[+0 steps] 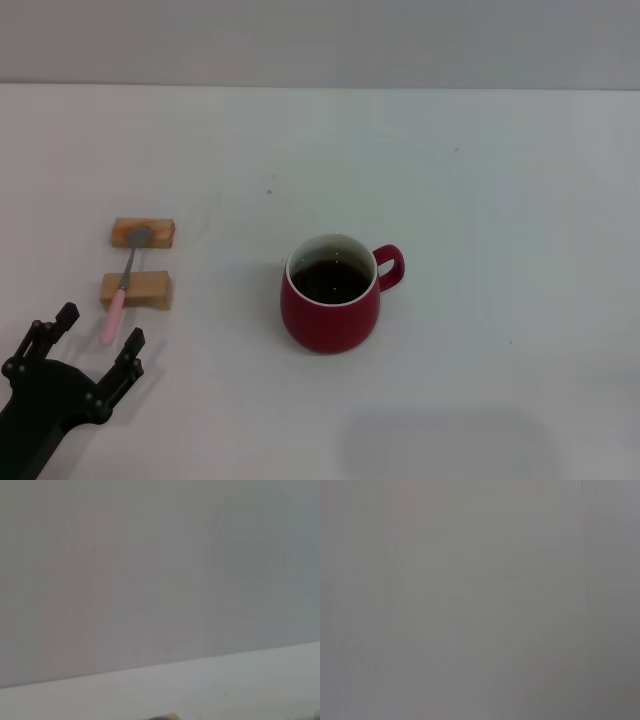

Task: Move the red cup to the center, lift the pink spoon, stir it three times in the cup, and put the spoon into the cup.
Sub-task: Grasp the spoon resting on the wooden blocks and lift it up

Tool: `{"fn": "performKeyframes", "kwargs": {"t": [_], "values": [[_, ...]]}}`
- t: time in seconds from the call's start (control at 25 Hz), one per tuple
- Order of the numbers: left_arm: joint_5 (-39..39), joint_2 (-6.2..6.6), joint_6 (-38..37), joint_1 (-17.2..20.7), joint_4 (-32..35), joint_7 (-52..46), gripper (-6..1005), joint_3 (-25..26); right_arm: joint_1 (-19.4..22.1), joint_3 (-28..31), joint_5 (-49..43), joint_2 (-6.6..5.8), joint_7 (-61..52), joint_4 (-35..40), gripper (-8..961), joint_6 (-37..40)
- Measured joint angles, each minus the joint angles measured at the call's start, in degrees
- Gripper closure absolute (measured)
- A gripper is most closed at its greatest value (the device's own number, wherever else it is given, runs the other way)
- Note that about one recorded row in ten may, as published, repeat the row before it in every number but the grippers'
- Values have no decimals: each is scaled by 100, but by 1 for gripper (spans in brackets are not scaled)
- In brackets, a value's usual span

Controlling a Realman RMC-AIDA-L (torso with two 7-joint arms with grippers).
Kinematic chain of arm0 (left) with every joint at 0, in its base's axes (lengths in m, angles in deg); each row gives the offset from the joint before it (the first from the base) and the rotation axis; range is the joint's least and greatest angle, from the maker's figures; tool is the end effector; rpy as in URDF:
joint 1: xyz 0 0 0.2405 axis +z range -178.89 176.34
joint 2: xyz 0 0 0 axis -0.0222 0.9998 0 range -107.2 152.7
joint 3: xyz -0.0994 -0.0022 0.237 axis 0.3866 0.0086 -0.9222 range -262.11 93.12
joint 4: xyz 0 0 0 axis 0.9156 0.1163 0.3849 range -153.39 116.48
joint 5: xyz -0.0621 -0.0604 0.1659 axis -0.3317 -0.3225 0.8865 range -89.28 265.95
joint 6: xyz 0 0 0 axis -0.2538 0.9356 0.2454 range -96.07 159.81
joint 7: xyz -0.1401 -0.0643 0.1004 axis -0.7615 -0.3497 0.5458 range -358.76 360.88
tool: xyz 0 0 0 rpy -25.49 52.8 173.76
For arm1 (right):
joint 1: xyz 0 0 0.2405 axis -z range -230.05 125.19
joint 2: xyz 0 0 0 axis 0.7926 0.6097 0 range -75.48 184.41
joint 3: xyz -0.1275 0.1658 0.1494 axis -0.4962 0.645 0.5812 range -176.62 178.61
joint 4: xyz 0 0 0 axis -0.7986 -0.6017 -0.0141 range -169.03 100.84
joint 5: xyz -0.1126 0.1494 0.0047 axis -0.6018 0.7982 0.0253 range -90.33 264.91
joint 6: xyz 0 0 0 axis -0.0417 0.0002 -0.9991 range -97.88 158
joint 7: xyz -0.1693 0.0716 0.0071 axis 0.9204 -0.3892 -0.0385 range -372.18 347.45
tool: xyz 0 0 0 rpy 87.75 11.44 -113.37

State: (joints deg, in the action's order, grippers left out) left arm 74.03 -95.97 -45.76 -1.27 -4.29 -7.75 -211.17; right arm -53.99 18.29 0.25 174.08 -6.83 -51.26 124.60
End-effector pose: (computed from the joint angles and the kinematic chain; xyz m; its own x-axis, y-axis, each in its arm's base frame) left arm -0.3334 0.2064 -0.0543 0.7580 0.0605 0.6494 0.6187 -0.3818 -0.6866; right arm 0.3711 0.1975 0.0432 0.7641 0.1498 -0.6275 -0.6369 0.3299 -0.6968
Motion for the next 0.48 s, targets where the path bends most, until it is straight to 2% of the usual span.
{"fn": "performKeyframes", "kwargs": {"t": [0.48], "values": [[-11, -10, 364, -224, -1, -26, 273, 6, 7, -7, -2, -6, 0, -24, 259, 204]]}}
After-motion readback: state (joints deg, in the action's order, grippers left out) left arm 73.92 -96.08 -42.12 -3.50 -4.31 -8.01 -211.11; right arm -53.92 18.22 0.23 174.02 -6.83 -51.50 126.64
